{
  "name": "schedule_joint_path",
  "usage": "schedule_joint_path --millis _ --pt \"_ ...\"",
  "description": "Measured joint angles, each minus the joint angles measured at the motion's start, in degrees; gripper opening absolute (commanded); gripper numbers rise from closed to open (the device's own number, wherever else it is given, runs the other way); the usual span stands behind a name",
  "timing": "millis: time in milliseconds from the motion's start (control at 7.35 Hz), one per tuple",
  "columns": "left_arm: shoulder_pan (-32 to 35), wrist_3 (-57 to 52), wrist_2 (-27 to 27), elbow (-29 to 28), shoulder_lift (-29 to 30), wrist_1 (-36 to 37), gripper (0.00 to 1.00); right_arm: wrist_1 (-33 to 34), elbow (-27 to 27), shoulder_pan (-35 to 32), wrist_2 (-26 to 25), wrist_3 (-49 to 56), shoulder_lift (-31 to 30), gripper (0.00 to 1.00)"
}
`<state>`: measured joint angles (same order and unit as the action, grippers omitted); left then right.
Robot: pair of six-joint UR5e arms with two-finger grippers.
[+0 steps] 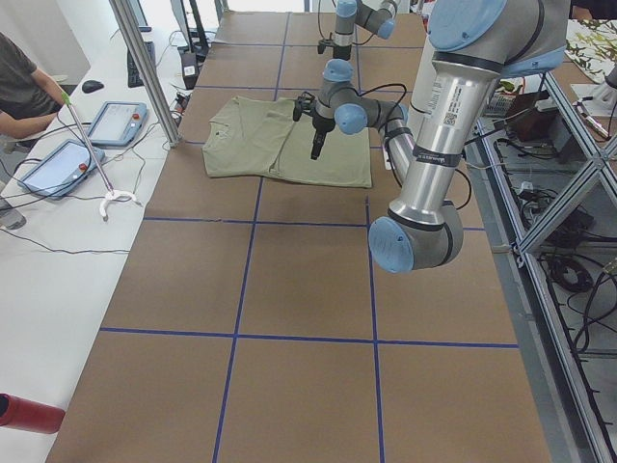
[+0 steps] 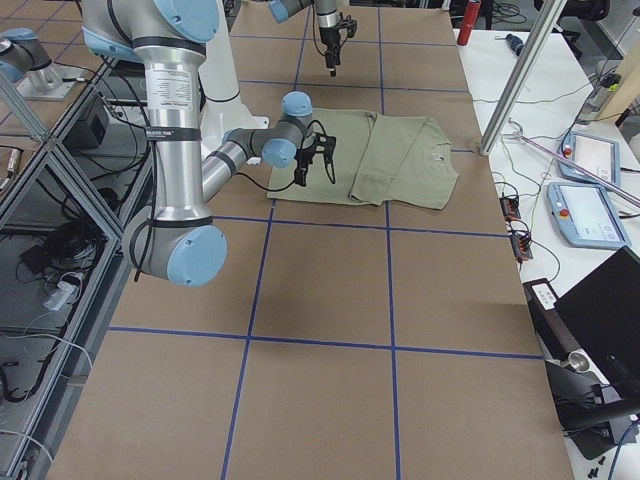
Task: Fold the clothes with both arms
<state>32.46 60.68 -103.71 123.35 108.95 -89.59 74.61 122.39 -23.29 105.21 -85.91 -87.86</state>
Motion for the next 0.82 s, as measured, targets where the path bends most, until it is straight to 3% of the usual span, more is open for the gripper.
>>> schedule_joint_path --millis 408,816 --pt "-0.73 2.98 0.0 0.53 0.48 0.08 0.99 -0.13 -0.17 10.03 -7.76 -8.35 -1.39 1.0" --pt "-0.85 3.59 0.04 1.04 0.58 0.39 0.99 -0.16 -1.99 13.62 -9.18 -11.65 -1.75 1.0"
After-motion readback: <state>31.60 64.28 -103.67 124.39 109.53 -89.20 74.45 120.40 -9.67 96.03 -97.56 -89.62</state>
